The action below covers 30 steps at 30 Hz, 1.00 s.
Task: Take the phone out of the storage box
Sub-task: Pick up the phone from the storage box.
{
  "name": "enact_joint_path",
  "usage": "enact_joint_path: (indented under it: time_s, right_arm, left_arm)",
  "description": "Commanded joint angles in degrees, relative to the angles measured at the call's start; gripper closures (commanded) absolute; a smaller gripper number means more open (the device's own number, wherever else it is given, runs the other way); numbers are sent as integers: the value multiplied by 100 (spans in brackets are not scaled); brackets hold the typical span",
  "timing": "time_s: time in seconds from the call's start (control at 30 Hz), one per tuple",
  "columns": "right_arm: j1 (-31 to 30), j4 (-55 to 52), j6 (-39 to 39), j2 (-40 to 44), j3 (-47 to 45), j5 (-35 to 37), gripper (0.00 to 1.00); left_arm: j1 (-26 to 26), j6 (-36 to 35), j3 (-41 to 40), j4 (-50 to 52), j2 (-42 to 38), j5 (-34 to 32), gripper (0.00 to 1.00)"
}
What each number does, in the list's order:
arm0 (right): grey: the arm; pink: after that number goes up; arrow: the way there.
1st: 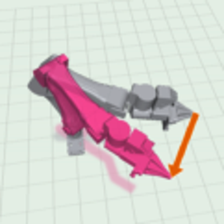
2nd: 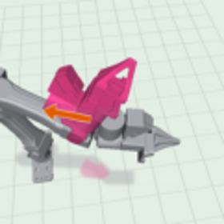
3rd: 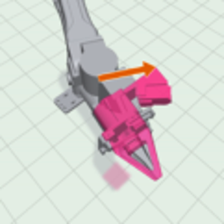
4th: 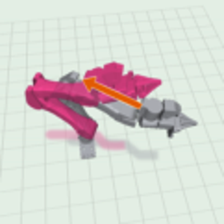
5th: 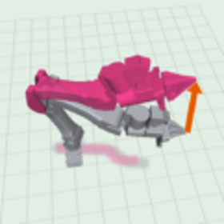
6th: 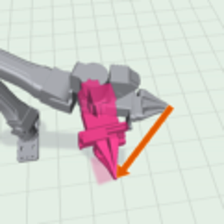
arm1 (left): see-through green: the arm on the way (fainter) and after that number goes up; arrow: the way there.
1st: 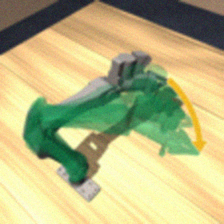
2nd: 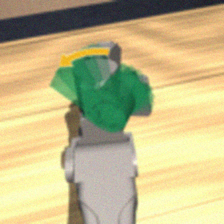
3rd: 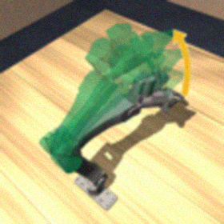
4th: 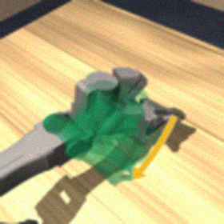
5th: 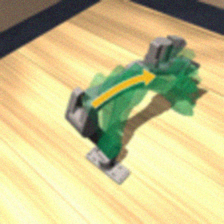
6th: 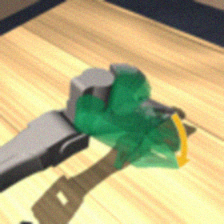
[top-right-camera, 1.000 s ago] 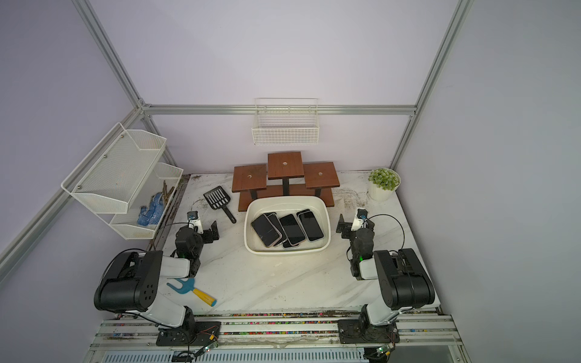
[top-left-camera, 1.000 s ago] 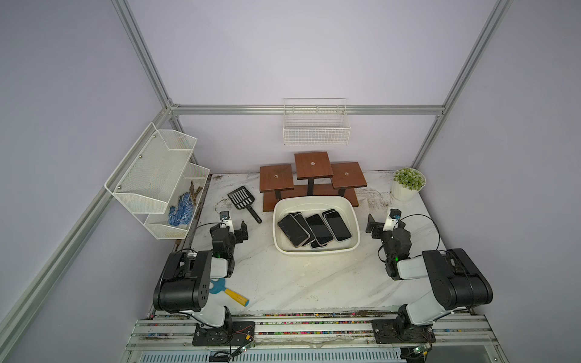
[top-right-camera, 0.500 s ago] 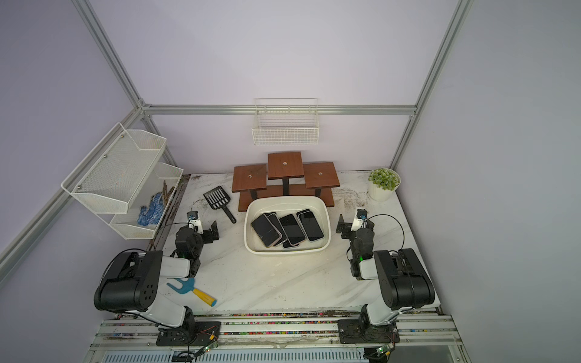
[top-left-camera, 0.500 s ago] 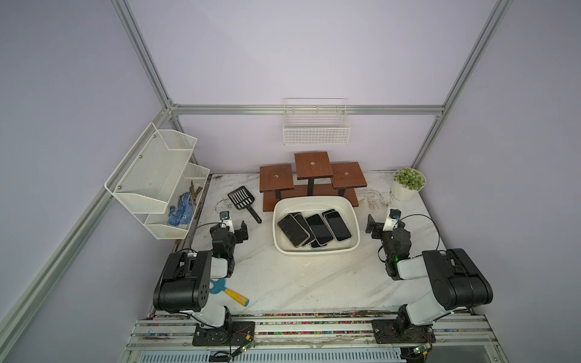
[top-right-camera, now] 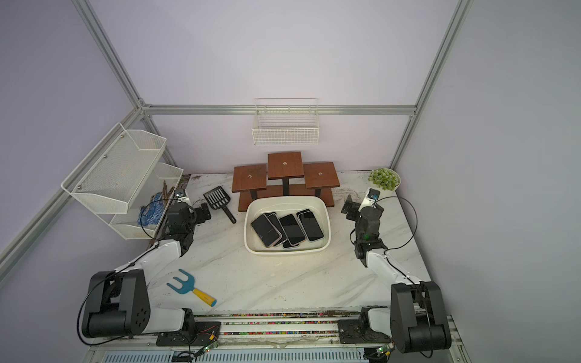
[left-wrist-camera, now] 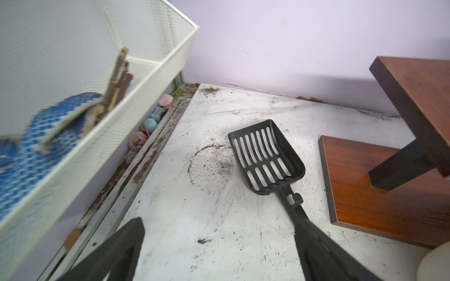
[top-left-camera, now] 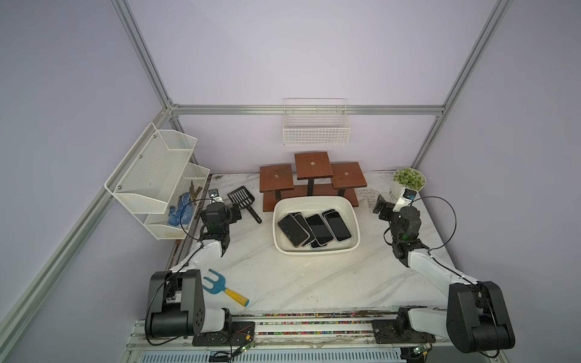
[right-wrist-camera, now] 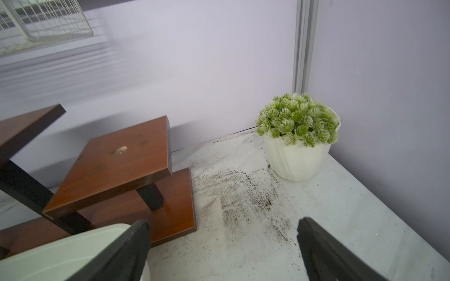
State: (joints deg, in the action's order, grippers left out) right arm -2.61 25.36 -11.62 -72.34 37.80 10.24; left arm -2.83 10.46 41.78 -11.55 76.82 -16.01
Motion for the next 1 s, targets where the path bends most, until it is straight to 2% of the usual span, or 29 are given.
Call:
enact_joint_path:
  time_s: [0.0, 0.17, 0.27, 0.33, 0.43, 0.57, 0.73, 0.97]
  right_arm:
    - [19, -2076, -426, 13, 834, -1154, 0]
    - [-524, -3446, -539, -464, 2270, -2092, 0]
    - [-1183, -4222, -370, -914, 3156, -2402, 0]
    - [-1554, -4628, -321, -1255, 3643, -2595, 0]
    - [-2020, -5011, -252, -1719, 4133, -2839, 0]
    - [-2659, -5855, 34, -2330, 4874, -2190, 0]
    - [-3402, -6446, 358, -2904, 5235, -1227, 0]
    - [-4222, -6885, 447, -3605, 5636, -531, 0]
  left_arm:
    - [19, 823, 352, 1329, -392, -194, 0]
    - [72, 1213, 1063, 2488, -538, 958, 0]
    - [172, 1504, 1383, 3014, -430, 1851, 0]
    - [269, 1633, 1532, 3348, -388, 2222, 0]
    - [501, 1591, 1627, 3665, -527, 2308, 0]
    - [632, 1529, 1726, 4120, -692, 2388, 0]
    - [637, 1589, 1698, 4484, -864, 2419, 0]
    - [635, 1548, 1553, 4597, -926, 2574, 0]
